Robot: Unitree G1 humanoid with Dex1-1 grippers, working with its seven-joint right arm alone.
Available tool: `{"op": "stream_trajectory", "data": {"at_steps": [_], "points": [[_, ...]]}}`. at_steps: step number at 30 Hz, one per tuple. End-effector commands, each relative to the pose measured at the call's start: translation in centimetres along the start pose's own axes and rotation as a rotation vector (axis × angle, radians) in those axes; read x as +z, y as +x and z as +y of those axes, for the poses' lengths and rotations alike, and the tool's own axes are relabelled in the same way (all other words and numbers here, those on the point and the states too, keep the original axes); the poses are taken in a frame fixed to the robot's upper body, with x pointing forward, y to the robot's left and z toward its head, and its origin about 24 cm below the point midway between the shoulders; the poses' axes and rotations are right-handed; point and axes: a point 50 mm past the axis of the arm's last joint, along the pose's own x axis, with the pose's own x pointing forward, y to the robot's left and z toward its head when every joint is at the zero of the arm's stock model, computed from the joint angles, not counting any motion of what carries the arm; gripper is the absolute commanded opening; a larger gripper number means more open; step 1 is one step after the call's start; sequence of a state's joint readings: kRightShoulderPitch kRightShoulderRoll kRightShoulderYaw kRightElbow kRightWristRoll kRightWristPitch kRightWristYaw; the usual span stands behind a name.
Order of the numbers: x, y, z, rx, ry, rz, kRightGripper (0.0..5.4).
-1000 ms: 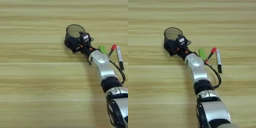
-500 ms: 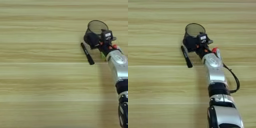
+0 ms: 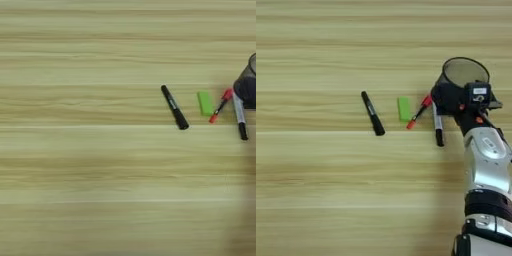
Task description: Move the objects on the table
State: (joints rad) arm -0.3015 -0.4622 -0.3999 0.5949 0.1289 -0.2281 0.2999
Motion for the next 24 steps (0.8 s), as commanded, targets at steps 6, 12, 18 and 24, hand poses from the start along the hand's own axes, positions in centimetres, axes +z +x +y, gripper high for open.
{"op": "stream_trajectory", "data": {"at_steps": [6, 12, 18, 24], "points": [[2.3, 0.4, -4.2, -0.145, -0.047, -0.062, 4.73], [1.2, 0.6, -3.7, -0.143, -0.044, -0.025, 4.73], [0.2, 0.7, -3.2, -0.133, -0.030, 0.004, 4.73], [-0.5, 0.9, -2.3, -0.114, -0.017, 0.025, 4.73]]}}
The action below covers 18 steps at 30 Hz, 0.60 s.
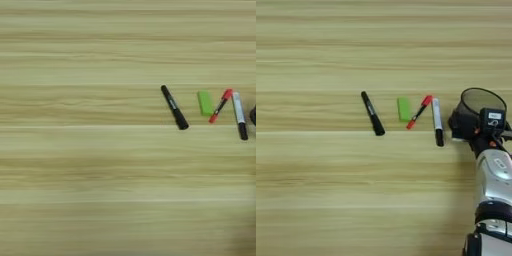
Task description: Move the objects on the table
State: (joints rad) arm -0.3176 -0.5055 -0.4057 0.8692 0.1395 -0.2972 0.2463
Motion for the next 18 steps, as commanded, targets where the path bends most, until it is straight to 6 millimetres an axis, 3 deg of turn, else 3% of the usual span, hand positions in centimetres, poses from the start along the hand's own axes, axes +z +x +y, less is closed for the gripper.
{"op": "stream_trajectory", "data": {"at_steps": [1, 3, 6, 18], "points": [[4.0, 1.8, 0.0, -0.003, -0.030, -0.144, 4.73], [3.9, 1.8, 0.0, -0.003, -0.030, -0.142, 4.73], [3.9, 1.8, -0.1, -0.006, -0.032, -0.142, 5.35], [4.9, 1.2, 0.0, 0.006, -0.050, -0.209, 5.38]]}}
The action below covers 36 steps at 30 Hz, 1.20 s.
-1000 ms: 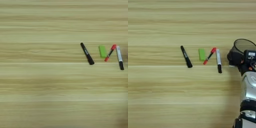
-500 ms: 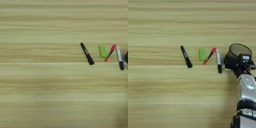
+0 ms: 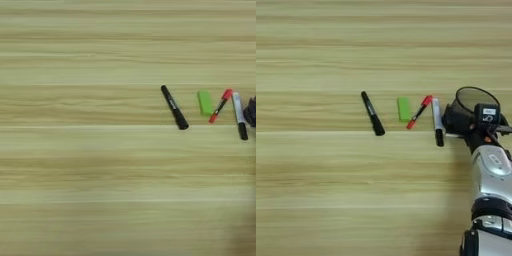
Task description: Move the objects on the table
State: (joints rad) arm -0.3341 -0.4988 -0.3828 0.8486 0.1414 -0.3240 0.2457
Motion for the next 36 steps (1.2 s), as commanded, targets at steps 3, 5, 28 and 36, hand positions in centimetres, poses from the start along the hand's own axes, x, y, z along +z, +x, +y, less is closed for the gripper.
{"op": "stream_trajectory", "data": {"at_steps": [3, 5, 28, 36], "points": [[3.4, 0.4, -0.9, -0.019, -0.043, -0.145, 5.38], [2.6, -0.1, -1.0, -0.020, -0.044, -0.120, 5.38], [0.9, -3.8, 0.0, 0.003, -0.054, -0.058, 5.38], [1.0, -5.9, 1.1, 0.036, -0.047, -0.029, 5.38]]}}
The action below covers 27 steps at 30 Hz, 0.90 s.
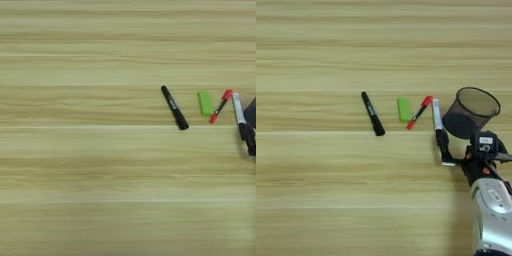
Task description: Move the objects on the table
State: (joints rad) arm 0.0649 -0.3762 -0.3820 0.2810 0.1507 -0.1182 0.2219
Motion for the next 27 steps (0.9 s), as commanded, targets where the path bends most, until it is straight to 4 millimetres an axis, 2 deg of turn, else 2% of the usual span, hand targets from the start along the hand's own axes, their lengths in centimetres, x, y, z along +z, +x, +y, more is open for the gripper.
{"op": "stream_trajectory", "data": {"at_steps": [1, 17, 27], "points": [[2.6, 0.4, 0.0, -0.004, -0.020, -0.089, 5.38], [4.8, -1.2, 4.5, 0.171, 0.013, -0.159, 5.38], [7.4, -0.2, 7.1, 0.245, 0.017, -0.267, 5.38]]}}
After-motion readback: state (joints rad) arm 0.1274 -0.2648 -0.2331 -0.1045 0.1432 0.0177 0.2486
